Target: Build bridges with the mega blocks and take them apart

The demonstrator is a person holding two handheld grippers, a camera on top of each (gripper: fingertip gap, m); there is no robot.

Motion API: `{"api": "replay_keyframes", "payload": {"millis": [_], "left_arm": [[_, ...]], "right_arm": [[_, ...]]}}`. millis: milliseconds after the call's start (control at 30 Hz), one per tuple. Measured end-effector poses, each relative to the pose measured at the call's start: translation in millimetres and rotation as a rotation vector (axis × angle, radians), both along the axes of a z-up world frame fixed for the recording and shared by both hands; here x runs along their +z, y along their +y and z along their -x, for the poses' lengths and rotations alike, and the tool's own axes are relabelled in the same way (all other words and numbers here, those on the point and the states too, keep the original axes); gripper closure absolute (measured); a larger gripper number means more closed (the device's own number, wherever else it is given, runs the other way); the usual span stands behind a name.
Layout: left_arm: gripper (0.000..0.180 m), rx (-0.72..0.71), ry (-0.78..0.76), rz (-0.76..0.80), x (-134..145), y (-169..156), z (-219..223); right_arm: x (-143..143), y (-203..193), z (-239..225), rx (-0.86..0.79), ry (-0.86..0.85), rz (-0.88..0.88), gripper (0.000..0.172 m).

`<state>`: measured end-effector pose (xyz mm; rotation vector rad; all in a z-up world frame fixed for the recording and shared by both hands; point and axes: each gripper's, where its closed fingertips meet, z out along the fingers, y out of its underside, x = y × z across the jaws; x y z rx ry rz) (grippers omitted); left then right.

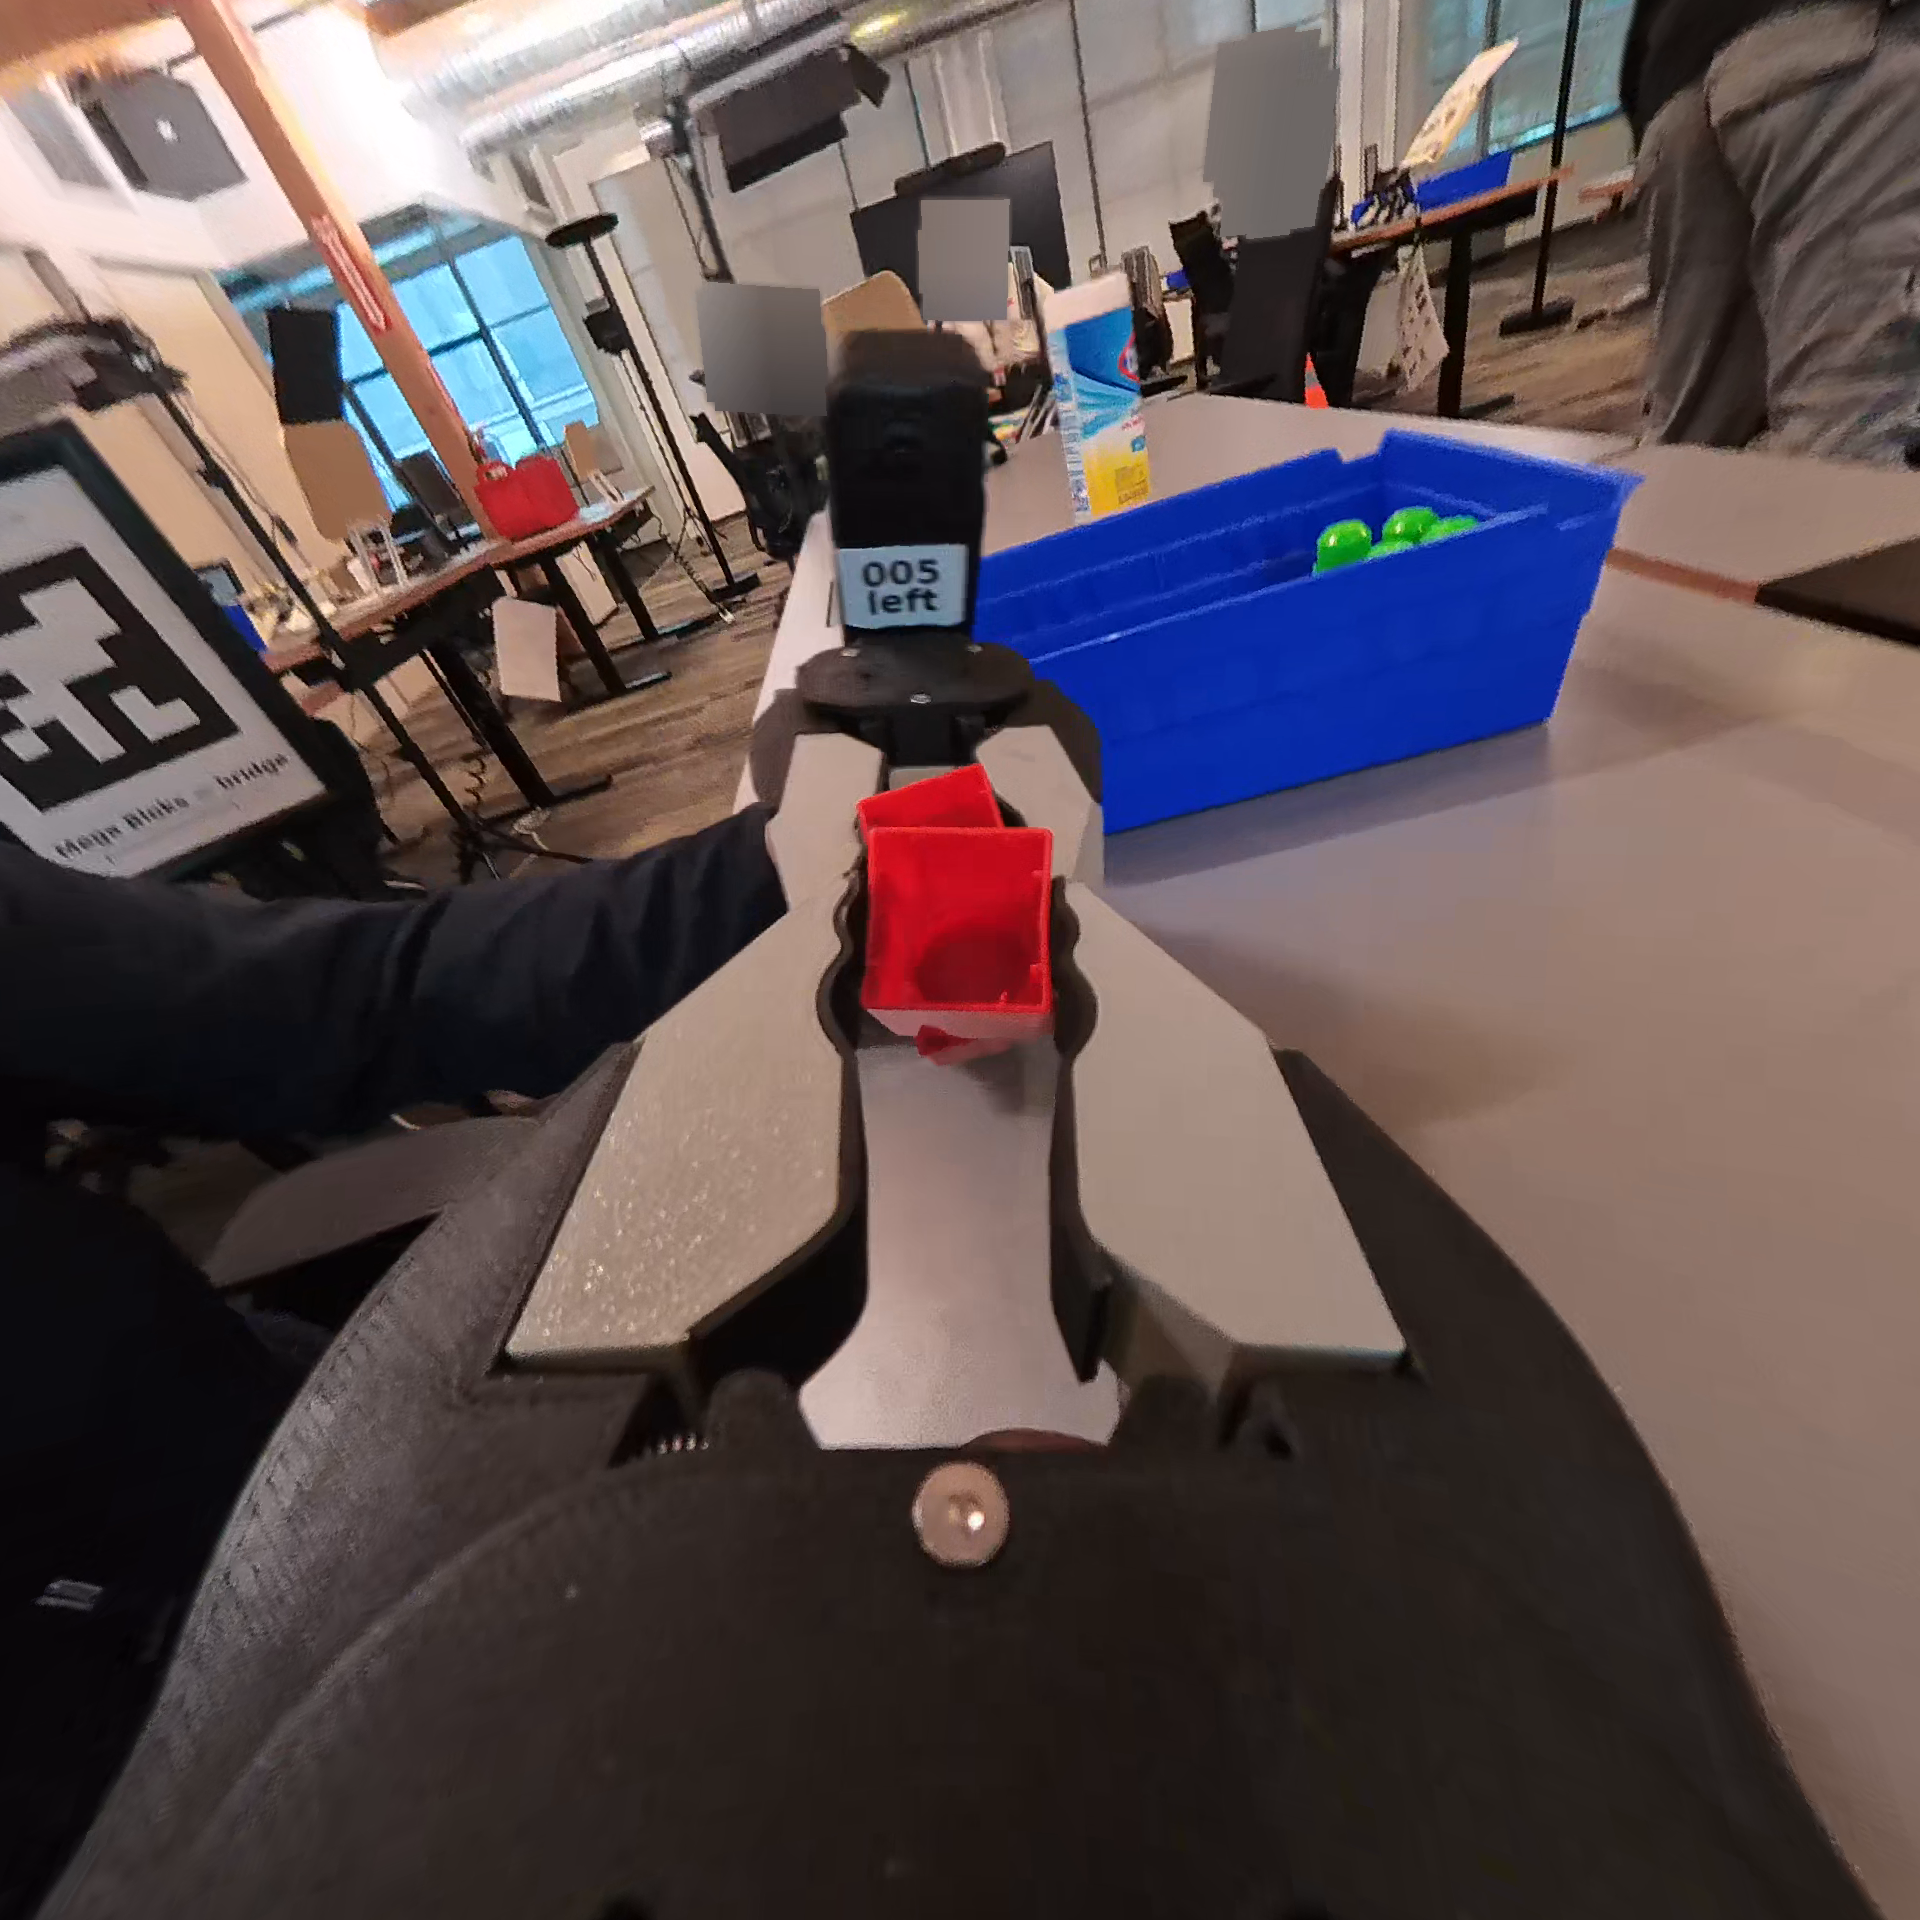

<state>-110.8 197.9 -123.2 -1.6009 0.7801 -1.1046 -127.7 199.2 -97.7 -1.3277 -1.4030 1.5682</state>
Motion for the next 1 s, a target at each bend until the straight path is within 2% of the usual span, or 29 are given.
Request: {"api": "replay_keyframes", "payload": {"millis": [100,167,267,400,500,633,733,800,867,933,1000], "left_arm": [[0.138,-0.031,-0.057,0.011,7,-3,-1],[0.137,-0.04,-0.069,-0.005,10,-5,-2],[0.138,-0.056,-0.167,0.012,23,-7,3],[0.138,0.054,-0.176,-0.001,24,9,18],[0.137,0.126,-0.116,-0.021,16,18,19],[0.138,0.208,0.023,-0.033,-3,29,17],[0.138,0.199,0.097,-0.027,-16,29,9],[0.137,0.177,0.122,-0.032,-21,27,5],[0.137,0.174,0.148,-0.045,-24,26,2],[0.137,0.15,0.157,-0.07,-23,23,-2],[0.138,0.132,0.163,-0.106,-21,19,-6]], "right_arm": [[7,-4,-2,0.006,0.033,-0.029,0.14],[10,-3,-4,0.022,0.049,0.01,0.14],[23,2,-12,0.033,0.113,0.078,0.14],[41,20,-24,-0.033,0.206,0.12,0.141],[52,36,-32,-0.156,0.28,0.06,0.14],[71,49,-49,-0.358,0.374,-0.125,0.14],[84,79,-77,-0.672,0.389,-0.292,0.14],[92,106,-112,-0.913,0.364,-0.345,0.14],[97,128,-145,-1.058,0.306,-0.333,0.14],[80,158,-169,-1.137,0.111,-0.317,0.14],[49,187,-188,-1.178,-0.12,-0.281,0.14]]}}
